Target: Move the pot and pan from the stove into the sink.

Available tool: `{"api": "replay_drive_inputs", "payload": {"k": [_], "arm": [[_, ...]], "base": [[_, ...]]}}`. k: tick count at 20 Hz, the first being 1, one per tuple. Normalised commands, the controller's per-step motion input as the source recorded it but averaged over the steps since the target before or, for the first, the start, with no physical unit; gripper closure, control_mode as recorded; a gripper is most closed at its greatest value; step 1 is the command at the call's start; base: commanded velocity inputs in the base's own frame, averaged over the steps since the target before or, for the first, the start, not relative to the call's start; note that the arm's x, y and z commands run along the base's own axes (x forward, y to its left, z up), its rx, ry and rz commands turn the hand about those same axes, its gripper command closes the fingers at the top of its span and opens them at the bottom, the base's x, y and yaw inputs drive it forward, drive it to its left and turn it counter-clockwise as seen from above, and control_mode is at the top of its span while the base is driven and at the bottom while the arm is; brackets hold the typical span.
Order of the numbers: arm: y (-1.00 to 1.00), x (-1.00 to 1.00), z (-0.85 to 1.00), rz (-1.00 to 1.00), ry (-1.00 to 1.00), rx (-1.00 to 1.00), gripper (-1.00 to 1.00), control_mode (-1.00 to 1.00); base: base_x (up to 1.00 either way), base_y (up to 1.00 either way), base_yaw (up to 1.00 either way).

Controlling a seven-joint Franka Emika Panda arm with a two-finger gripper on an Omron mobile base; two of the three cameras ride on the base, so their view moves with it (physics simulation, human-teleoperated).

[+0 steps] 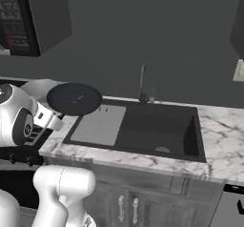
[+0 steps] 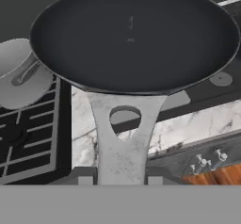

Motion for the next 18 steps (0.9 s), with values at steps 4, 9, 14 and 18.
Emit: {"api": "replay_drive_inputs", "payload": {"k": [4, 9, 14, 18], "arm": [[0.00, 0.00, 0.00, 0.00, 0.00, 0.00, 1.00, 1.00], [0.00, 0.00, 0.00, 0.00, 0.00, 0.00, 1.00, 1.00], [0.00, 0.00, 0.00, 0.00, 0.00, 0.00, 1.00, 1.00], [0.00, 0.00, 0.00, 0.00, 0.00, 0.00, 1.00, 1.00]], "base": [[0.06, -0.85, 0.00], [0.07, -0.82, 0.00], [0.06, -0.77, 0.00], [0.01, -0.67, 0.00]]}}
